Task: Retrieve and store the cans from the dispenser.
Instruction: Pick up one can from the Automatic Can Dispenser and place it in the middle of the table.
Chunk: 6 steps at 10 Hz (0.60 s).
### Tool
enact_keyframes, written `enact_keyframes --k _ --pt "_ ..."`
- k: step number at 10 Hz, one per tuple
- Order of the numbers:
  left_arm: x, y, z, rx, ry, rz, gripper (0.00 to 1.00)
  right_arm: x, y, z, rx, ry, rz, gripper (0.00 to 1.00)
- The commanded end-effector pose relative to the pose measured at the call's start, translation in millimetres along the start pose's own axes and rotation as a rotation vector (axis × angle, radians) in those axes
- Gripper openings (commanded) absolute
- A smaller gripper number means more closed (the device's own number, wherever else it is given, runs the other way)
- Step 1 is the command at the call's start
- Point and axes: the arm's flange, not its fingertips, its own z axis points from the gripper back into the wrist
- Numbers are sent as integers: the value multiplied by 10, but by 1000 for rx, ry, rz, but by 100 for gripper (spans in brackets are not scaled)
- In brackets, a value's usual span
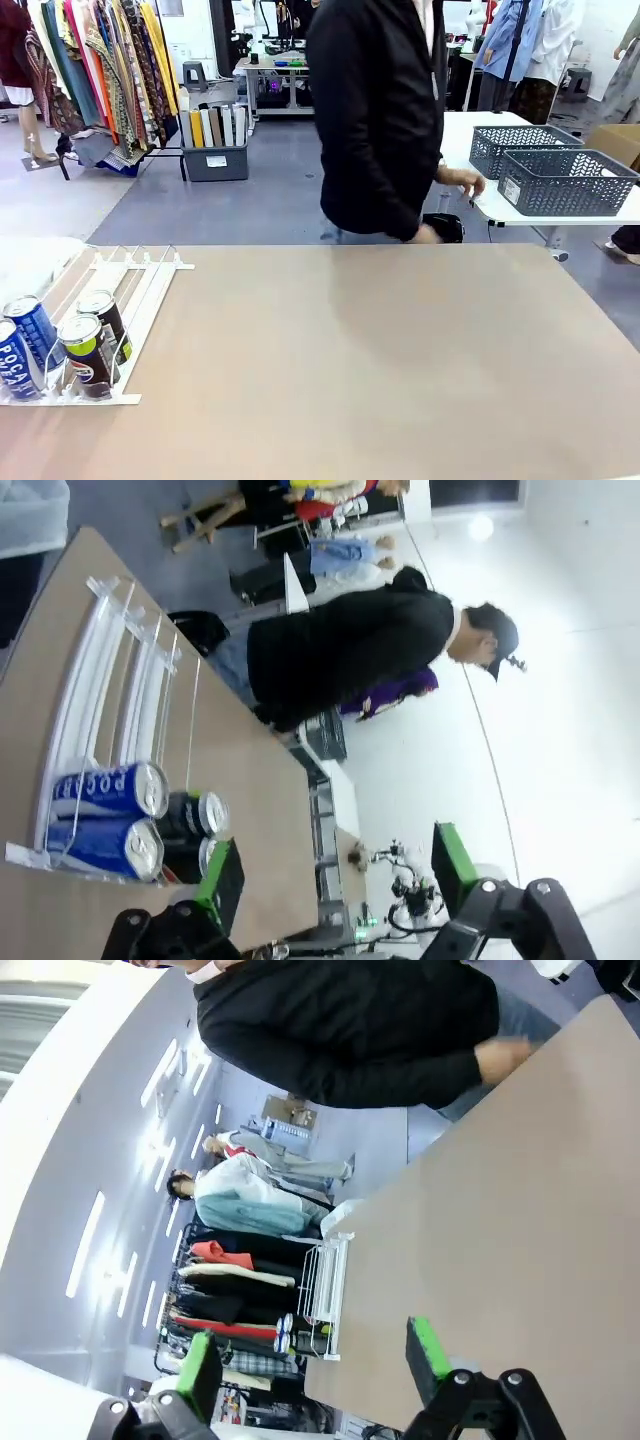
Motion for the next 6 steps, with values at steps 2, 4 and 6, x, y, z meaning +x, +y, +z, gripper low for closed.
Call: enact_keyframes --k 2,4,6 --pt "-79 -74 41 3 37 -11 100 0 0 0 0 0 0 100" --pt "-79 -74 41 3 37 -11 100 0 0 0 0 0 0 100" --pt "-79 -74 41 3 37 -11 100 0 0 0 0 0 0 100"
